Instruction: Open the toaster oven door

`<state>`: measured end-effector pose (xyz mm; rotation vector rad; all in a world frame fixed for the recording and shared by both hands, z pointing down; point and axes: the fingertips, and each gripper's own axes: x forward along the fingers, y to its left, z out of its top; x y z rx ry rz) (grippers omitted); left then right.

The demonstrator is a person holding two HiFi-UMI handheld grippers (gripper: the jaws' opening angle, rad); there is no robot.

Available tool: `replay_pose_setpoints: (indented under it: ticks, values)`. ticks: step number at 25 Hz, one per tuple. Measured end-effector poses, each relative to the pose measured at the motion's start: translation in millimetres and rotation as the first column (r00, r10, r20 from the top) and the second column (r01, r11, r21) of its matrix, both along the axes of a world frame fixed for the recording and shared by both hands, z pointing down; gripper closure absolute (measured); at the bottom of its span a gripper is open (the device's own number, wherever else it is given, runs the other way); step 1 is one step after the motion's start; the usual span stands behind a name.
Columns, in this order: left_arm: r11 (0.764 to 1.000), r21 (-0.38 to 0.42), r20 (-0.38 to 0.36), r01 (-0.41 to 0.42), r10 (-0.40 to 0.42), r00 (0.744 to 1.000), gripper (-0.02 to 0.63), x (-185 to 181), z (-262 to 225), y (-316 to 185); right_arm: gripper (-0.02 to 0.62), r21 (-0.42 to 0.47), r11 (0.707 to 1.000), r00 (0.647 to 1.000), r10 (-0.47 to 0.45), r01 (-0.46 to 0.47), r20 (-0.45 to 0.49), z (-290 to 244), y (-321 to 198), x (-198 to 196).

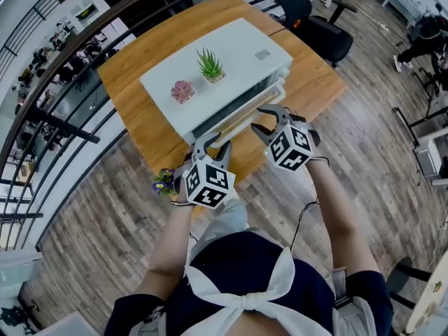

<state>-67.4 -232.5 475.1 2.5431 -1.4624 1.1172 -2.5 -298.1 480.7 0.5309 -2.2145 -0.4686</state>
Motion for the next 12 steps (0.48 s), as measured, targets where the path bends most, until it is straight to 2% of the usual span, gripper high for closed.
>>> replay_pose_setpoints:
  ticks: [12]
  values:
    - [0.999, 0.007, 0.034, -0.034, 0.034, 0.999, 0.488, 10, 6, 11, 0.411, -0.003, 1.000, 1.000, 0.023, -0.023, -0.019, 6, 10, 8]
